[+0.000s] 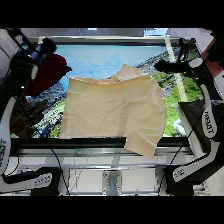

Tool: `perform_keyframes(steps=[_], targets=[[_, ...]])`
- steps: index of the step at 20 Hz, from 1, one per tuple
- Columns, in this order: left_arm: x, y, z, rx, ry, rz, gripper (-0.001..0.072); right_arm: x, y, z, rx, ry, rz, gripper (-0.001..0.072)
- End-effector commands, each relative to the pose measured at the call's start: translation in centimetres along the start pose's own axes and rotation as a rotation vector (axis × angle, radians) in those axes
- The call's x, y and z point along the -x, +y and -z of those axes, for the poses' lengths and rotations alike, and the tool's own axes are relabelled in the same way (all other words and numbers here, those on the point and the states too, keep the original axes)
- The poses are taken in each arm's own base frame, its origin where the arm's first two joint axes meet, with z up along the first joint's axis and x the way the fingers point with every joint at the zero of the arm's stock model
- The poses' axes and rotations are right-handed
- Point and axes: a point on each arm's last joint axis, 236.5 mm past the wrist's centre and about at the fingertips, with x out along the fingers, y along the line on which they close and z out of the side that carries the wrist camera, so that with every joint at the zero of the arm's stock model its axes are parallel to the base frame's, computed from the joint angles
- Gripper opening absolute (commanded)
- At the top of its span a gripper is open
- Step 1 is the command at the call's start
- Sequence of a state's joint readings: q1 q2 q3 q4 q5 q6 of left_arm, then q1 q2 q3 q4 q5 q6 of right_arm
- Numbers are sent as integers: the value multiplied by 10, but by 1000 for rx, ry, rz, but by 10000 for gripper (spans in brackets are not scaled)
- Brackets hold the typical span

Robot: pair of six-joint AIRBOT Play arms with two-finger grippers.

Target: Fold the shirts.

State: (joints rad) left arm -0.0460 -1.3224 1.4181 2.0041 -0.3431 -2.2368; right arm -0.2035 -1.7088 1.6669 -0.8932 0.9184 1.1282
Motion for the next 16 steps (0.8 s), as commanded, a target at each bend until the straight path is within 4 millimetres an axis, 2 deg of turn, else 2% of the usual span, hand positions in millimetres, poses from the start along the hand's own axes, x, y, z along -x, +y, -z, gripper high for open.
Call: perform_keyframes(steps=[1, 2, 4, 5, 6, 7, 9, 10, 11, 12, 13, 16], targets=[[75, 75, -19, -110, 142, -242, 485, 89, -58, 36, -23, 192, 134, 380], [101, 103, -16, -125, 207, -327, 485, 123, -69, 47, -55, 234, 150, 380], [145, 147, 16, -124, 349, -447, 484, 175, -87, 74, -132, 275, 168, 380], [164, 160, 44, -137, 430, -481, 483, 193, -93, 95, -175, 301, 171, 379], [180, 167, 80, -124, 497, -496, 483, 207, -99, 121, -236, 324, 169, 380], [190, 166, 120, -87, 554, -474, 483, 213, -100, 146, -303, 334, 156, 380], [205, 145, 209, 62, 666, -371, 482, 212, -93, 211, -452, 396, 100, 381], [211, 131, 246, 151, 716, -316, 482, 208, -88, 245, -530, 440, 73, 383], [215, 119, 271, 224, 757, -281, 482, 202, -80, 273, -595, 483, 41, 387], [219, 109, 289, 290, 799, -256, 482, 192, -72, 296, -656, 510, 13, 387], [222, 102, 298, 325, 824, -238, 483, 181, -62, 312, -724, 517, -16, 388], [223, 85, 301, 325, 851, -160, 483, 145, -34, 347, -864, 500, -77, 389]])
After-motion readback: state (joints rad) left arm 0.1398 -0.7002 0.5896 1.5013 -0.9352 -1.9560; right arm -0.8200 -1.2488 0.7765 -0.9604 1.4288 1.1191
